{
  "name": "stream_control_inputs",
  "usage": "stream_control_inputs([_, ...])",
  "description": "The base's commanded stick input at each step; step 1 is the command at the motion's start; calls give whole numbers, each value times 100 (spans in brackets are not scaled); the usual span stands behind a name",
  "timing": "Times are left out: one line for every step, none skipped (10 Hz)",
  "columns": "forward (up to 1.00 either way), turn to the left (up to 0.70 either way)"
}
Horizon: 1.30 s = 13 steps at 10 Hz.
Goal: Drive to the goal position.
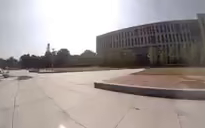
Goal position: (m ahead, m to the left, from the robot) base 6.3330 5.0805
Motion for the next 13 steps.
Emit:
stream_control_inputs([70,0])
stream_control_inputs([70,0])
stream_control_inputs([70,0])
stream_control_inputs([70,0])
stream_control_inputs([70,0])
stream_control_inputs([70,0])
stream_control_inputs([70,0])
stream_control_inputs([70,0])
stream_control_inputs([70,0])
stream_control_inputs([70,0])
stream_control_inputs([70,0])
stream_control_inputs([70,0])
stream_control_inputs([70,0])
